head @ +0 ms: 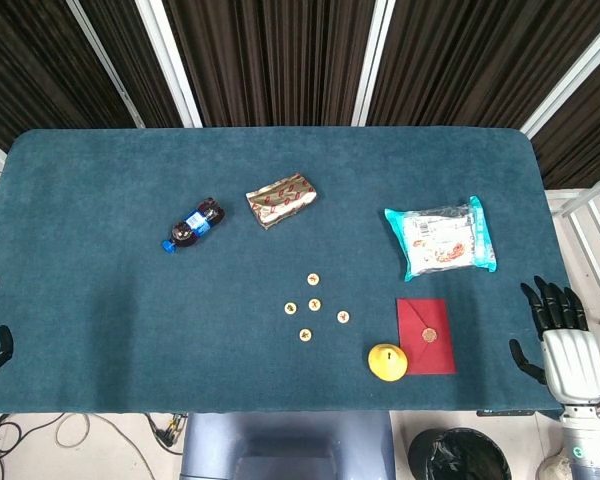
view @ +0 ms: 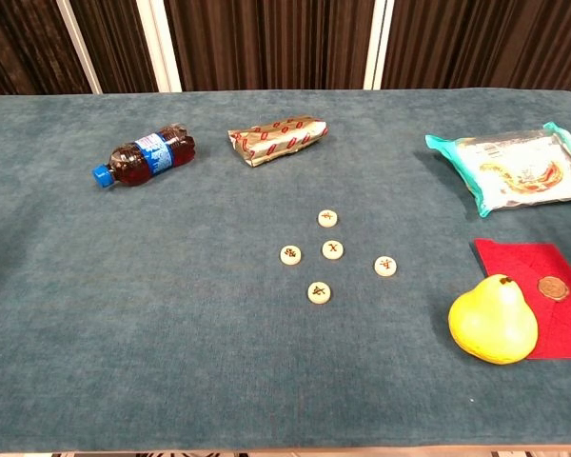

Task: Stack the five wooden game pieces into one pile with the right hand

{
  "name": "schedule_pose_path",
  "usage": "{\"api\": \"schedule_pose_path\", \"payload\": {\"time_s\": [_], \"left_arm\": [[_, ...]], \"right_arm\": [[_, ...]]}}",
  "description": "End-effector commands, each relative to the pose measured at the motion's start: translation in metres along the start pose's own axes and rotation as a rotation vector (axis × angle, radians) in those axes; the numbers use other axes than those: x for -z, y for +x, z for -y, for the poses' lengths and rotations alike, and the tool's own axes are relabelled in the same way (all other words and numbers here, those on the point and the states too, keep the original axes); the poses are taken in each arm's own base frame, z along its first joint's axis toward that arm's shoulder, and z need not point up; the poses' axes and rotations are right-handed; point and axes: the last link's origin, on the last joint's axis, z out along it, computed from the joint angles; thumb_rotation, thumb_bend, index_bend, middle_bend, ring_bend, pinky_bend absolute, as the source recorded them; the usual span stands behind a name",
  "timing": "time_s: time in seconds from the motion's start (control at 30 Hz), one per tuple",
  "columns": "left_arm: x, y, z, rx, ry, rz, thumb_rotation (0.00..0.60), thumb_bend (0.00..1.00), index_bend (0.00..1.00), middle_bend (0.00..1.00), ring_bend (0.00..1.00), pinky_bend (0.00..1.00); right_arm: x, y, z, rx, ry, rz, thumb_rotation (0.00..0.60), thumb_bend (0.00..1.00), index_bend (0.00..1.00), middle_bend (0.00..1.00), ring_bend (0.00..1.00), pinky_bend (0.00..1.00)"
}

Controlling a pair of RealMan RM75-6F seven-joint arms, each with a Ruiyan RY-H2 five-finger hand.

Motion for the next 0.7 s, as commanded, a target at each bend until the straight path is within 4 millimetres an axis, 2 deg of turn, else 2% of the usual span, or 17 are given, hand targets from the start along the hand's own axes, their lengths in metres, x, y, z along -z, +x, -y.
{"api": "schedule_pose_path", "payload": {"time_s": [0.03, 0.13, 0.33, 0.53, 0.7], "left_arm": [[0.0, 0.001, 0.0, 0.009, 0.004, -0.004, 0.6, 0.59, 0.09, 0.0, 0.0, 0.0], [0.0, 0.001, 0.001, 0.018, 0.01, -0.007, 0.6, 0.59, 0.09, 0.0, 0.0, 0.0], [0.0, 0.001, 0.0, 0.017, 0.011, -0.013, 0.6, 0.59, 0.09, 0.0, 0.0, 0.0], [-0.001, 0.001, 0.0, 0.02, 0.012, -0.013, 0.6, 0.59, 0.09, 0.0, 0.0, 0.0], [0.0, 0.001, 0.0, 0.022, 0.014, -0.011, 0.6, 0.59, 0.09, 0.0, 0.0, 0.0]], "right_arm": [[0.002, 0.001, 0.002, -0.056, -0.008, 0.021, 0.6, 0.44, 0.03, 0.0, 0.0, 0.0], [-0.003, 0.002, 0.006, -0.083, 0.015, 0.05, 0.6, 0.44, 0.03, 0.0, 0.0, 0.0], [-0.04, 0.011, 0.021, -0.119, 0.077, 0.146, 0.6, 0.44, 0.05, 0.0, 0.0, 0.0], [-0.075, 0.011, 0.052, -0.152, 0.151, 0.26, 0.6, 0.44, 0.11, 0.0, 0.0, 0.0], [-0.095, -0.003, 0.082, -0.152, 0.192, 0.349, 0.6, 0.44, 0.15, 0.0, 0.0, 0.0]]}}
